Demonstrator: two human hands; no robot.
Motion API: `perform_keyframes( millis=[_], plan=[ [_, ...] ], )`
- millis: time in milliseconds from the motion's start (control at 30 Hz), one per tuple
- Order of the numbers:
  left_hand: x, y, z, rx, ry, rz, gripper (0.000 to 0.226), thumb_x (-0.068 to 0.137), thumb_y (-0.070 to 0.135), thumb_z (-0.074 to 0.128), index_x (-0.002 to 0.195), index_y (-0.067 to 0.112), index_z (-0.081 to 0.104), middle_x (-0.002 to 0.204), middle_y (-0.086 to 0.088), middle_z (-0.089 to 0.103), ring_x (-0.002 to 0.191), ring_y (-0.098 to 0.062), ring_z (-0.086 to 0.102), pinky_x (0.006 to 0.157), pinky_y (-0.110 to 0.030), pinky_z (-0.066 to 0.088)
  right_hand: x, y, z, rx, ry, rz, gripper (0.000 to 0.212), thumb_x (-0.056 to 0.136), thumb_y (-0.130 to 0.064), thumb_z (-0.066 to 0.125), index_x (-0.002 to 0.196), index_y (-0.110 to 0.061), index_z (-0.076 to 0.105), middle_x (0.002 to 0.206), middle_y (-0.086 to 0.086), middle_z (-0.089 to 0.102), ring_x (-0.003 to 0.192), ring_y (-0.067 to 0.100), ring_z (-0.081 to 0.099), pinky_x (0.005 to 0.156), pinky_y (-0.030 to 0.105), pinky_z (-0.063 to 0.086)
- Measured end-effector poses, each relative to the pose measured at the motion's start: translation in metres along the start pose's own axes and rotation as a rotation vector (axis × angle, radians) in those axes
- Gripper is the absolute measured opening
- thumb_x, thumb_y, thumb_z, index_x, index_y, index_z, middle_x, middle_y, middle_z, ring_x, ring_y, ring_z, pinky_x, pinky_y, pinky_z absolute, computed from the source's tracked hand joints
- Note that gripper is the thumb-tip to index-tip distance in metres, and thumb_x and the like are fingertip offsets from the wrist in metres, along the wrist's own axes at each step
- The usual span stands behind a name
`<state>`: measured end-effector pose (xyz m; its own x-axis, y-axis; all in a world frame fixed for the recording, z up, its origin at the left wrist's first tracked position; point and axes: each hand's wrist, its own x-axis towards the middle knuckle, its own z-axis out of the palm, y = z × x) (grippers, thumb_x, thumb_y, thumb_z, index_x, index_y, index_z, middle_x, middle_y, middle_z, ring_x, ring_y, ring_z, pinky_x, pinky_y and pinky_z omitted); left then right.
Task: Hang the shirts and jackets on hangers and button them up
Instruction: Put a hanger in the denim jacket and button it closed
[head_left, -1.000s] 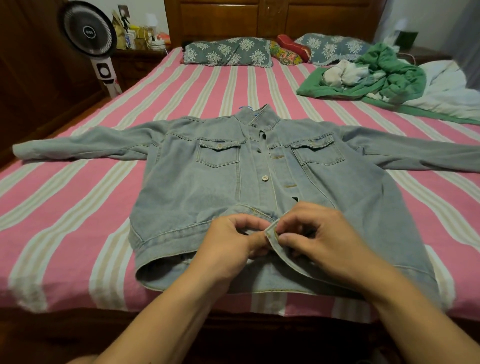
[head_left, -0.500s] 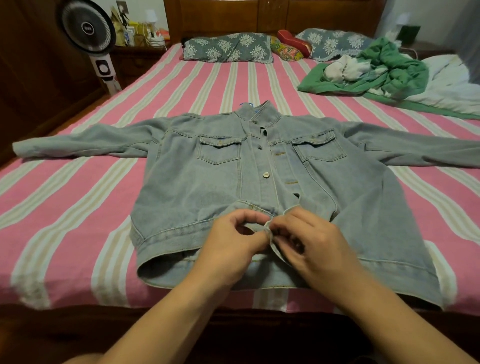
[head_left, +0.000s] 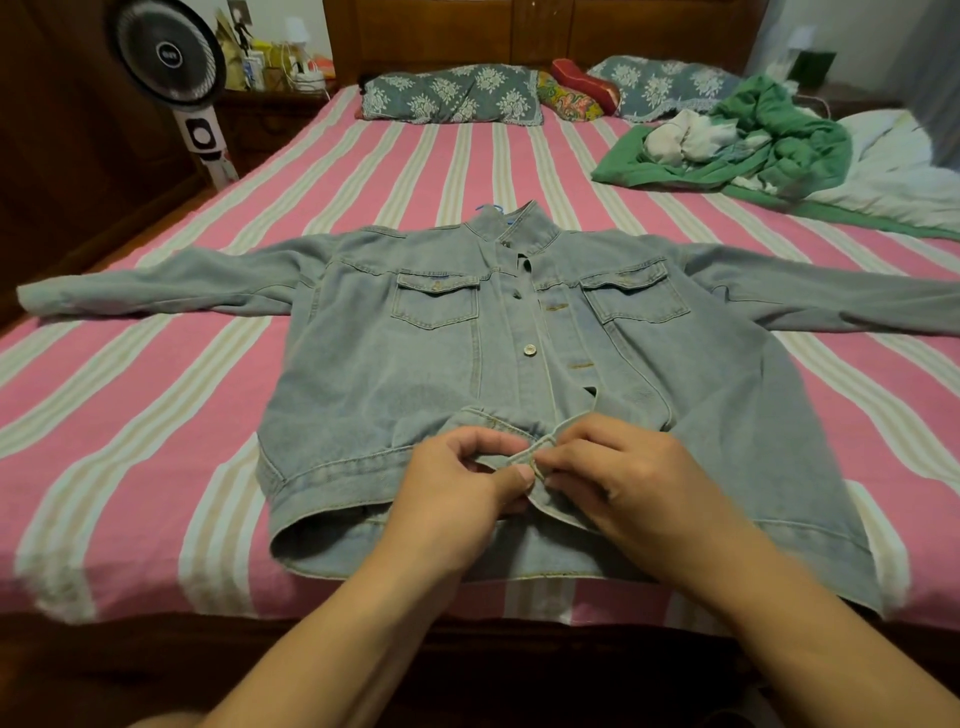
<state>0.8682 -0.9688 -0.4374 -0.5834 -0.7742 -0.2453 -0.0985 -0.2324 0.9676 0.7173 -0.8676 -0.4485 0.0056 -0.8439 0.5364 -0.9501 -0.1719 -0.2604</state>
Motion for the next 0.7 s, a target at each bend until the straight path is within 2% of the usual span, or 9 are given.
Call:
perform_keyframes(
  millis=[133,200,300,400,500,567,600,667,700],
  plan=[
    [-0.001,-0.001,-0.002,0.056,0.009,0.034,0.020,0.082,-0.006,0.077,0.087,0.013,0.072,0.061,-0.012,0.064,0.063,-0.023,0.064,0.087,-0.052,0.058,0.000,0.007,-0.002,-0.086,-0.030,-0.023,0.022,0.099,-0.025,0.057,0.097,-0.013,0.074,0.092,0.000,0.069,0.072,0.021,0.068,0.057,0.035,0.056],
    [-0.002,-0.001,-0.003,0.097,0.003,0.065,0.022,0.080,-0.005,0.079,0.085,0.016,0.073,0.066,-0.020,0.067,0.064,-0.024,0.064,0.082,-0.048,0.058,0.000,0.009,0.000,-0.105,-0.037,-0.006,0.024,0.099,-0.025,0.054,0.093,-0.012,0.074,0.087,0.000,0.067,0.068,0.021,0.065,0.057,0.034,0.054],
    [-0.008,-0.005,-0.001,0.154,0.031,0.138,0.023,0.079,-0.002,0.080,0.081,0.018,0.069,0.063,-0.011,0.065,0.061,-0.021,0.059,0.069,-0.038,0.053,-0.003,-0.002,0.002,-0.106,-0.048,0.051,0.023,0.096,-0.025,0.052,0.092,-0.012,0.070,0.086,0.000,0.061,0.069,0.019,0.060,0.062,0.037,0.053],
    [-0.018,0.001,0.006,0.083,0.069,0.114,0.017,0.084,0.005,0.077,0.085,0.012,0.062,0.061,-0.005,0.067,0.055,-0.017,0.061,0.057,-0.030,0.052,-0.010,-0.017,-0.007,0.030,-0.122,0.149,0.032,0.095,-0.037,0.053,0.117,-0.017,0.066,0.104,-0.006,0.057,0.090,0.011,0.060,0.081,0.027,0.051],
    [-0.035,0.016,0.009,-0.067,-0.024,0.015,0.012,0.091,0.012,0.073,0.090,0.008,0.062,0.070,-0.013,0.073,0.065,-0.025,0.073,0.063,-0.034,0.061,-0.024,-0.016,-0.018,0.035,-0.294,0.172,0.056,0.088,-0.047,0.063,0.138,-0.025,0.050,0.120,-0.011,0.049,0.109,0.008,0.052,0.095,0.023,0.045],
    [-0.052,0.020,-0.002,0.131,-0.137,0.091,0.008,0.091,0.012,0.073,0.096,0.011,0.067,0.076,-0.008,0.075,0.072,-0.023,0.075,0.071,-0.034,0.063,-0.040,-0.008,-0.027,-0.091,-0.284,0.149,0.058,0.078,-0.024,0.063,0.135,-0.024,0.054,0.116,-0.007,0.051,0.105,0.015,0.054,0.089,0.029,0.049],
    [-0.058,0.018,-0.011,0.371,-0.160,0.229,0.015,0.090,0.016,0.073,0.104,0.019,0.067,0.078,0.000,0.074,0.073,-0.017,0.073,0.073,-0.035,0.062,-0.049,-0.005,-0.033,-0.123,-0.224,0.181,0.060,0.071,-0.014,0.059,0.130,-0.023,0.060,0.111,-0.006,0.053,0.100,0.016,0.055,0.086,0.028,0.049],
    [-0.066,0.015,-0.035,1.025,-0.019,0.619,0.046,0.084,0.027,0.074,0.127,0.033,0.057,0.089,0.012,0.063,0.079,-0.011,0.063,0.069,-0.035,0.055,-0.068,-0.002,-0.047,-0.141,-0.112,0.237,0.057,0.064,-0.006,0.057,0.118,-0.019,0.069,0.102,-0.004,0.055,0.094,0.016,0.056,0.081,0.022,0.044],
    [-0.066,0.012,-0.048,1.266,0.079,0.726,0.065,0.077,0.029,0.076,0.136,0.033,0.051,0.097,0.010,0.057,0.085,-0.016,0.058,0.069,-0.037,0.052,-0.075,-0.004,-0.051,-0.148,-0.087,0.243,0.054,0.065,-0.005,0.058,0.115,-0.018,0.071,0.099,-0.004,0.056,0.092,0.016,0.056,0.079,0.022,0.045]
  ],
)
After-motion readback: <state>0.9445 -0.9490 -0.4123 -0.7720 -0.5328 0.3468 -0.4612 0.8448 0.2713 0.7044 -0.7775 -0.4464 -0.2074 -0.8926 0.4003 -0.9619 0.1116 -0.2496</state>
